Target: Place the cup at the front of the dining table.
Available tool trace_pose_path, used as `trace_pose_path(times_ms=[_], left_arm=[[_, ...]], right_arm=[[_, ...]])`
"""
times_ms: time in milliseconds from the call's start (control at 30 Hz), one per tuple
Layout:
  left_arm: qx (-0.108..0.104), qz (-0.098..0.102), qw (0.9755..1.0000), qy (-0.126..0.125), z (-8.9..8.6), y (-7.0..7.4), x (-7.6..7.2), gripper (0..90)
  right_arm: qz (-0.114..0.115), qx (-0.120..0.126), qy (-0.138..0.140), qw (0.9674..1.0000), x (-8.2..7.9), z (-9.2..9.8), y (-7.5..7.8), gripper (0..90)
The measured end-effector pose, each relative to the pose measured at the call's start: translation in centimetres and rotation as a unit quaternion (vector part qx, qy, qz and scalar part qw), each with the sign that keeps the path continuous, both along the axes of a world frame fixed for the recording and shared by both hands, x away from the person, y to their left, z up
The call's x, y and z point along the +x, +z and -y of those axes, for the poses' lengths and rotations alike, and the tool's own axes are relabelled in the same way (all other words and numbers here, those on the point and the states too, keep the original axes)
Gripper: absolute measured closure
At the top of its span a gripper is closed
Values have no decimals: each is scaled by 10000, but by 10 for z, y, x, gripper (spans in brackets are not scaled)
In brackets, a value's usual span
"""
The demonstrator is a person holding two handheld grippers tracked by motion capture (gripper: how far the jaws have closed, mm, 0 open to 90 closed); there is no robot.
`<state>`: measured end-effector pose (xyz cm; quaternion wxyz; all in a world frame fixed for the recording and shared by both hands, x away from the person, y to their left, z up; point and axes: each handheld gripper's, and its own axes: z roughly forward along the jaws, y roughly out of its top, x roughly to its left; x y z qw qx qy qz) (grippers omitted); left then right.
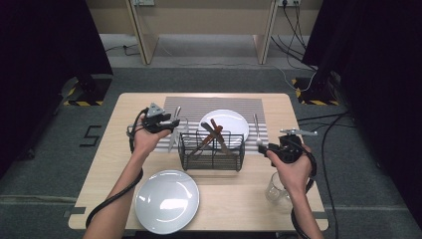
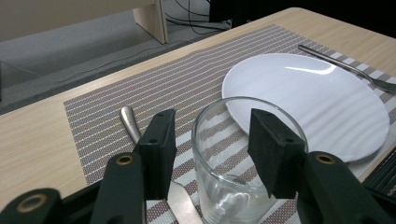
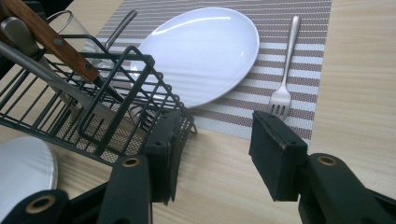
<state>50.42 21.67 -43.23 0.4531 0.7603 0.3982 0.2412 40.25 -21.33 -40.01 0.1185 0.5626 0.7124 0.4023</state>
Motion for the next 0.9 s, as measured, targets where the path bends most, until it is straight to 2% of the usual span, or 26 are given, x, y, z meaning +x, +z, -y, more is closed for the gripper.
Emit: trace_pose_path(times_ms=[267, 400, 667, 900], left_arm=[[12, 92, 9999, 90, -4, 7, -9, 473], [67, 215, 9997, 129, -7, 11, -20, 441], [18, 288, 9994, 211, -16, 12, -38, 413], [62, 345, 9991, 226, -25, 8, -58, 403]], right_arm=[[-19, 9, 2, 10000, 0, -1, -1, 530], [-9, 16, -4, 10000, 0, -1, 0, 530], [-35, 26, -4, 10000, 0, -1, -1, 530], [-24, 24, -10, 10000, 0, 0, -1, 530]])
